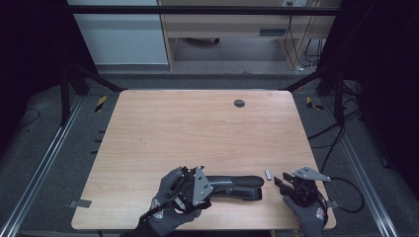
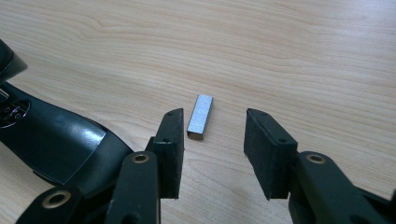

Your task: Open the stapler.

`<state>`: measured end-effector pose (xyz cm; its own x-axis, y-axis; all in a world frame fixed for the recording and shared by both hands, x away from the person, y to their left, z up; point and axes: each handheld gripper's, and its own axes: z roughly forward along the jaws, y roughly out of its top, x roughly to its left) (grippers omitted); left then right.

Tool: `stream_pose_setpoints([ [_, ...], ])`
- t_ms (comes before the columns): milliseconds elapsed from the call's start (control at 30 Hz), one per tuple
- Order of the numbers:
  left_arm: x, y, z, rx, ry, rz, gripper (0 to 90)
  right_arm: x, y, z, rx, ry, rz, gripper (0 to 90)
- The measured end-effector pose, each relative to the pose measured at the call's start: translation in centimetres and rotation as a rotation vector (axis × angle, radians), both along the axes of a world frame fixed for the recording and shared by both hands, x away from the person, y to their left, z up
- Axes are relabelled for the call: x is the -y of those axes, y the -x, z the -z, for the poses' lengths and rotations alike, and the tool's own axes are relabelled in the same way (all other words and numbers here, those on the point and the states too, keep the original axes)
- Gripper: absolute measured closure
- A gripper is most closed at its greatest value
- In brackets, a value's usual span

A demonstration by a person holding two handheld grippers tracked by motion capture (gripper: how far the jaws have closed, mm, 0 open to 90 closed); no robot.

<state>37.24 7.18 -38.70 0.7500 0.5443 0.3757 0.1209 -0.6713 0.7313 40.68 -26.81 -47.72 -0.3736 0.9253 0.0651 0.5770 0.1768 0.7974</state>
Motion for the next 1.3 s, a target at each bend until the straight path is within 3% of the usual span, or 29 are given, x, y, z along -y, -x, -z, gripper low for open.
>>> stream_pose_setpoints([
  [567, 3.0, 0.5, 1.1, 0.026, -0.073, 0.036, 33.0, 0.0, 0.0, -0.1, 0.003, -0.001, 0.001, 65.8],
  [1300, 5.2, 0.9, 1.8, 0.086, -0.143, 0.055, 32.3, 0.0, 0.1, -0.1, 0.006, 0.0, 0.002, 71.7],
])
